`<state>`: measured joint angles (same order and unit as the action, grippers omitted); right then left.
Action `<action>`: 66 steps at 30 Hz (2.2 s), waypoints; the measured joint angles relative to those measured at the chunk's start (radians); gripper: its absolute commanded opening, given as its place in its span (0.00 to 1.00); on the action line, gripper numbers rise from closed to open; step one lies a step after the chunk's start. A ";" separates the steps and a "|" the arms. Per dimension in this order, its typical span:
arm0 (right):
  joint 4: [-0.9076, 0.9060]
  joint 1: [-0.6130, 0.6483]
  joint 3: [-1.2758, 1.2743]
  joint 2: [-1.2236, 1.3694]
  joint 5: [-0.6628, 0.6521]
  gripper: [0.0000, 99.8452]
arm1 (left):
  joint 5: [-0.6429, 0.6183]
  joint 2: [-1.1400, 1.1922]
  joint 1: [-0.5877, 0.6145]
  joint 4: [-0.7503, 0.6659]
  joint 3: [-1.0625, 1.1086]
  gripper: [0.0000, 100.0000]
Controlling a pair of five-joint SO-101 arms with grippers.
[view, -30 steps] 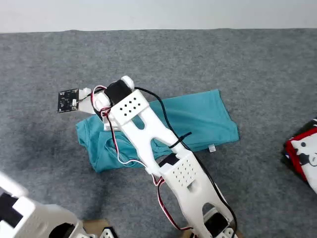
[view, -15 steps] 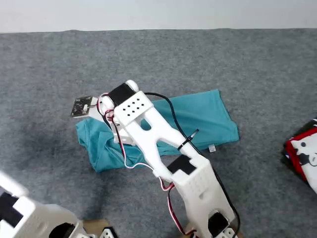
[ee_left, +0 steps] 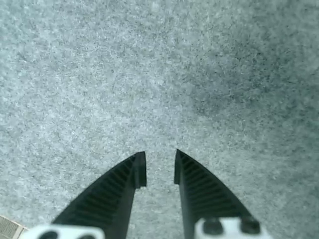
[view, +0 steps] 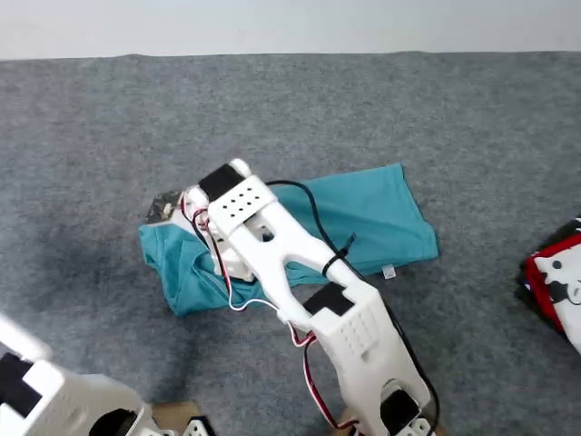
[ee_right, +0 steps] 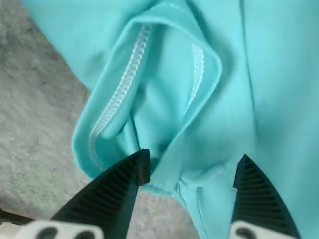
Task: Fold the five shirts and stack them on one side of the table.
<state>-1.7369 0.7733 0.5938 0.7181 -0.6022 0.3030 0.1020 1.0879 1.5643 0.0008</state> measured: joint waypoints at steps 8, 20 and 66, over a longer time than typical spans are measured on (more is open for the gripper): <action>0.017 0.002 0.000 0.051 0.000 0.06 | 0.000 0.000 0.000 0.000 0.000 0.10; 0.017 -0.066 0.100 0.051 0.000 0.01 | 0.000 0.000 0.000 -0.012 0.005 0.10; -0.017 -0.035 -0.207 -0.374 -0.061 0.27 | 0.046 0.000 0.000 -0.012 0.051 0.10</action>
<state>-1.7538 0.7380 0.3867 0.3437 -0.6636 0.3491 0.1020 1.0879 1.5520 0.0514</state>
